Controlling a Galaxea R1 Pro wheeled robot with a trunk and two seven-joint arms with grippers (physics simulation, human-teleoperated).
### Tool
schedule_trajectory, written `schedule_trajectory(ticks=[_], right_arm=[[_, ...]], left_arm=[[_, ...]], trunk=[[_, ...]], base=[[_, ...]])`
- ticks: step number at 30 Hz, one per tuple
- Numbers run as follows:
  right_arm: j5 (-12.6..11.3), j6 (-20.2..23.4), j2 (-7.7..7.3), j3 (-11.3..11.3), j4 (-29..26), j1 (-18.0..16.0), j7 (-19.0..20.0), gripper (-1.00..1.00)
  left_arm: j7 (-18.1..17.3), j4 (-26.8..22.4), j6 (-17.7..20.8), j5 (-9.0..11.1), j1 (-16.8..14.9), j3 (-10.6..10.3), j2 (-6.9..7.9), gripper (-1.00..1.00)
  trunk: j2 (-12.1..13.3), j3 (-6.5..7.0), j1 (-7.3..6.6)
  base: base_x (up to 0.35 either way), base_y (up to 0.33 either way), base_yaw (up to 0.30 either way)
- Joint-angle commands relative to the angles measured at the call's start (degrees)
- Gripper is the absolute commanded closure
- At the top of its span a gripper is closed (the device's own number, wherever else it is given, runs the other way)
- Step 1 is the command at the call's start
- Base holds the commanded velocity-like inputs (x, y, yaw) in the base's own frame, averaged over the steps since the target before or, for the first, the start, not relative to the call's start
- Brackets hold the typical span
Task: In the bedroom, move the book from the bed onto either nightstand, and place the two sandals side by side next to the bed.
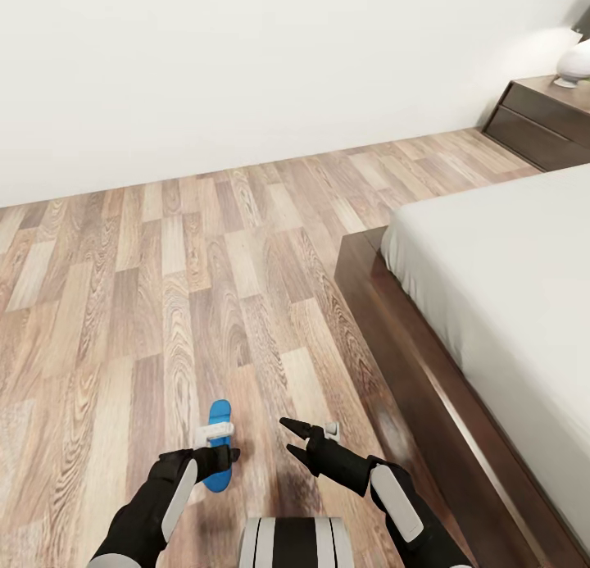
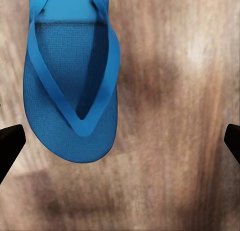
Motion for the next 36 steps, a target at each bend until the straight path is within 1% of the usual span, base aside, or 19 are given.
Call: schedule_trajectory(ticks=[1, 13, 22, 33, 36], right_arm=[[-0.18, 0.27, 0.00, -0.03, 0.00, -0.02, 0.01, -1.00], [-0.18, 0.27, 0.00, -0.01, 0.00, -0.02, 0.01, -1.00], [-0.18, 0.27, 0.00, 0.00, 0.01, -0.02, 0.01, -1.00], [-0.18, 0.27, 0.00, 0.04, 0.02, -0.02, 0.01, -1.00], [-0.18, 0.27, 0.00, 0.05, 0.02, -0.02, 0.01, -1.00]], left_arm=[[0.08, -0.08, 0.32, 0.47, -0.01, 0.19, -0.05, -1.00], [0.08, -0.40, 0.14, 0.52, -0.01, 0.44, 0.14, -1.00], [0.01, -0.33, 0.13, 0.52, -0.01, 0.45, 0.18, -1.00], [0.19, -0.34, 0.13, 0.49, -0.01, 0.62, 0.18, -1.00], [1.78, -0.33, 0.01, 0.45, -0.01, 0.62, 0.16, -1.00]], trunk=[[-0.01, -0.04, -0.01], [-0.01, -0.04, -0.01], [-0.01, -0.04, -0.01], [-0.01, -0.04, -0.01], [-0.01, -0.04, -0.01]], base=[[0.000, 0.000, 0.000], [0.111, 0.000, 0.000], [0.248, 0.000, 0.000], [0.025, 0.000, 0.000], [0.000, 0.000, 0.000]])
